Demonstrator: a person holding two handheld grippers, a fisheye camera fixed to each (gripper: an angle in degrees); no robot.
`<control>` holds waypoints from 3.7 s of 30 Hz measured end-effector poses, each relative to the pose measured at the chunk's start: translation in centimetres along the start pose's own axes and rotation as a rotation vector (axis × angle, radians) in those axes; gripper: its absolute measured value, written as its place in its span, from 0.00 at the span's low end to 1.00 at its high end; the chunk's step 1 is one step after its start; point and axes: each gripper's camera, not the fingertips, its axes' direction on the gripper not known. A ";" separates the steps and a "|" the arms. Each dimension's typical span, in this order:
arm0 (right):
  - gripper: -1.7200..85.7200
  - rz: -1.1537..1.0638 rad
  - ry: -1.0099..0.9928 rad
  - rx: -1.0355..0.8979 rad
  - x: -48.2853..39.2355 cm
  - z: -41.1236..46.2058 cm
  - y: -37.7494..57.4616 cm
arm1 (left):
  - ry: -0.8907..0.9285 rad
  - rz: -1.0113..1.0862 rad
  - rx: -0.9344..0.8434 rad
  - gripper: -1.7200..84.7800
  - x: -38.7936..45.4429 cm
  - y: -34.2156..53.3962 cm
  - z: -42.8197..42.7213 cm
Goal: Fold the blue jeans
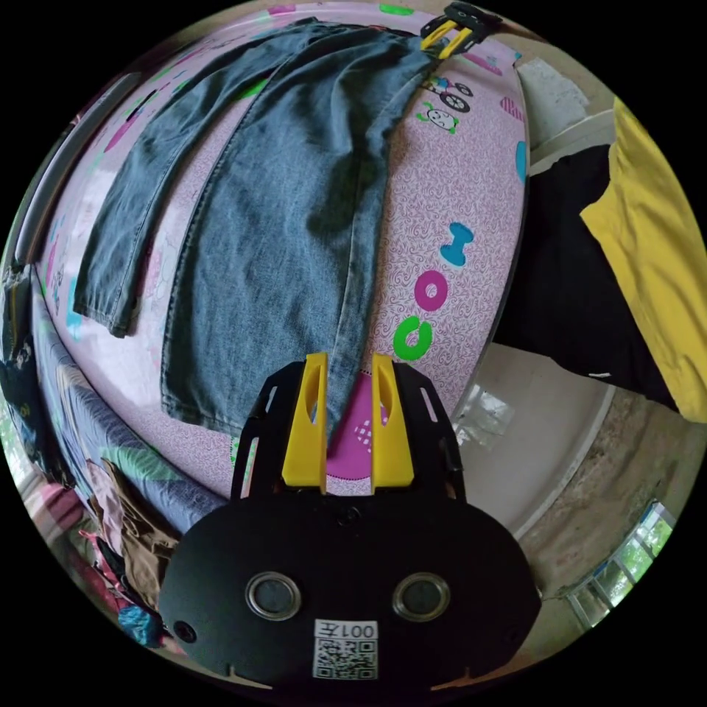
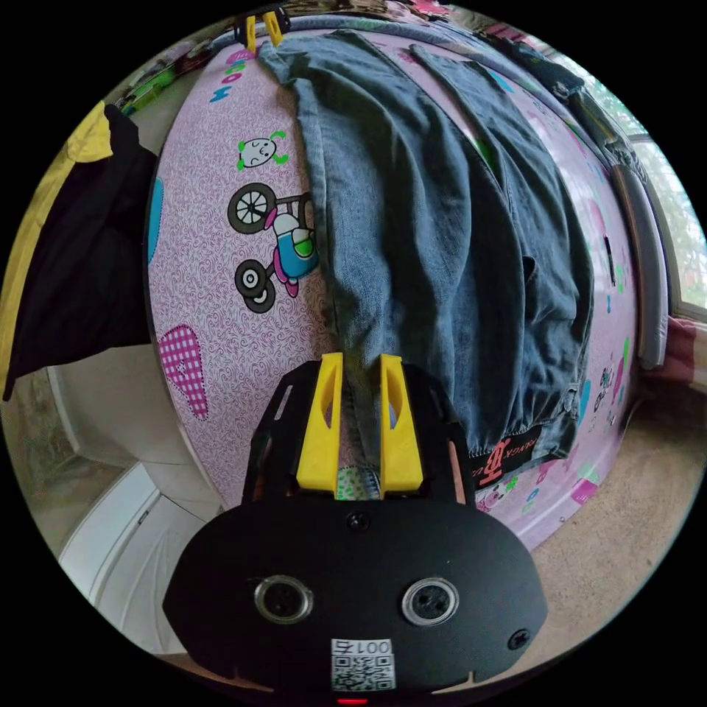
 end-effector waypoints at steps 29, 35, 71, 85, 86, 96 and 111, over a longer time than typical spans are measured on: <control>0.04 -0.002 -0.182 -0.024 -1.8 -1.2 8.9 | 0.089 0.071 -0.149 0.00 1.8 -3.0 -0.4; 0.05 0.240 -0.231 0.089 1.8 -4.1 14.5 | 0.120 -0.127 -0.146 0.00 0.3 -0.8 -2.8; 0.11 0.292 -0.073 0.149 47.6 1.7 10.2 | -0.120 -0.296 0.122 0.06 -37.9 -19.3 -13.4; 0.16 0.072 -0.379 -0.066 64.4 7.8 -0.2 | 0.124 -0.130 -0.053 0.10 -56.7 -26.1 -8.3; 0.16 0.055 -0.400 -0.084 65.2 8.1 -0.9 | 0.126 -0.117 -0.067 0.10 -57.4 -26.5 -7.7; 0.15 -0.043 -0.425 -0.174 68.7 10.0 -4.6 | 0.145 -0.114 -0.172 0.06 -61.7 -28.5 -3.7; 0.07 -0.052 -0.571 -0.218 70.1 11.8 -6.1 | 0.193 -0.057 -0.233 0.01 -61.8 -29.6 -2.1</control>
